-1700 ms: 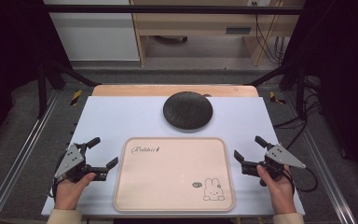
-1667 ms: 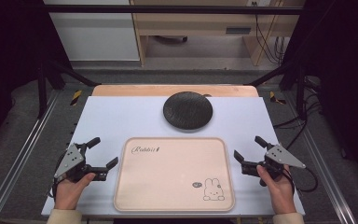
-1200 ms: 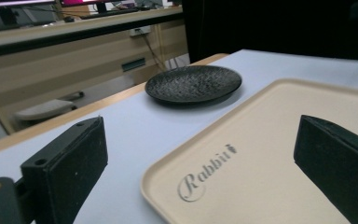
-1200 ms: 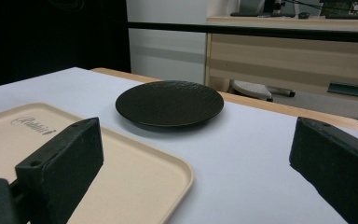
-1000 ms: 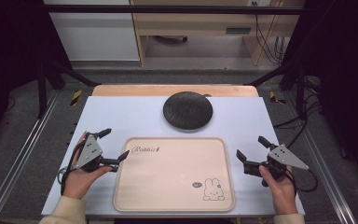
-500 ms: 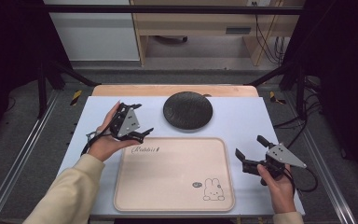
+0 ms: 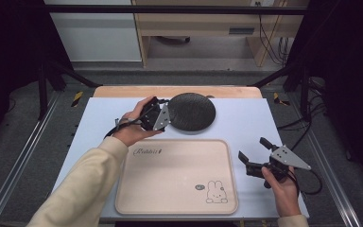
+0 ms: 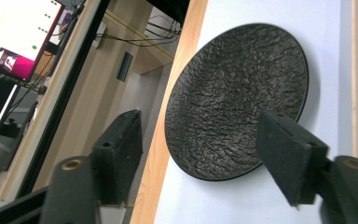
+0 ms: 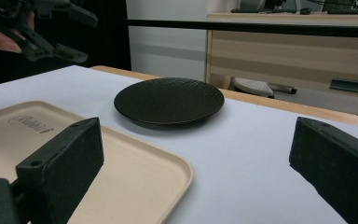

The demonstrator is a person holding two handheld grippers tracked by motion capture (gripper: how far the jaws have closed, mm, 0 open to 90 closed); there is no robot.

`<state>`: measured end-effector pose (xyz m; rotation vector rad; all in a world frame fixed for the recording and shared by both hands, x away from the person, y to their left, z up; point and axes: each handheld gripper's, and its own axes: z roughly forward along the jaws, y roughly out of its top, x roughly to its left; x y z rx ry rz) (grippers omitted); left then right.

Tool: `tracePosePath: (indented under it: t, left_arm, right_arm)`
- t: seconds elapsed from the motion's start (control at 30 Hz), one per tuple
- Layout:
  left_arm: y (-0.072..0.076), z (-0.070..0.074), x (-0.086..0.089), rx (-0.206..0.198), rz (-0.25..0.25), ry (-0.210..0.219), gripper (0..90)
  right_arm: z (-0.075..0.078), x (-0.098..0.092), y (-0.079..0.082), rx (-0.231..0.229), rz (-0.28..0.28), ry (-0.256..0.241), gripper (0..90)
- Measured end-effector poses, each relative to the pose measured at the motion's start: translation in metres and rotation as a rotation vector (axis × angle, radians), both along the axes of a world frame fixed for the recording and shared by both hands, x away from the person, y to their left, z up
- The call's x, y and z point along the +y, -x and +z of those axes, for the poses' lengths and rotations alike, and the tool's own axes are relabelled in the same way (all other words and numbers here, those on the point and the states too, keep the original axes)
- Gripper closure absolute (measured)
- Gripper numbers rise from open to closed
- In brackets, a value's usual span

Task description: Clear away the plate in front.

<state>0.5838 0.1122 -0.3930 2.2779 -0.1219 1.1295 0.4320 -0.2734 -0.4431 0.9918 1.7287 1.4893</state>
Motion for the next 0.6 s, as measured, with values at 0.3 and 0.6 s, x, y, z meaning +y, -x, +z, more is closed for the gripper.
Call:
tracePosePath:
  t: [0.3, 0.6]
  left_arm:
    - [-0.008, -0.042, -0.015, -0.027, -0.046, -0.197, 47.2]
    - [-0.011, -0.063, -0.019, -0.055, -0.094, -0.254, 54.1]
  right_arm:
    - [0.001, 0.002, 0.000, -0.004, -0.004, 0.000, 3.2]
    - [0.000, -0.003, 0.000, -0.002, -0.029, -0.004, 3.2]
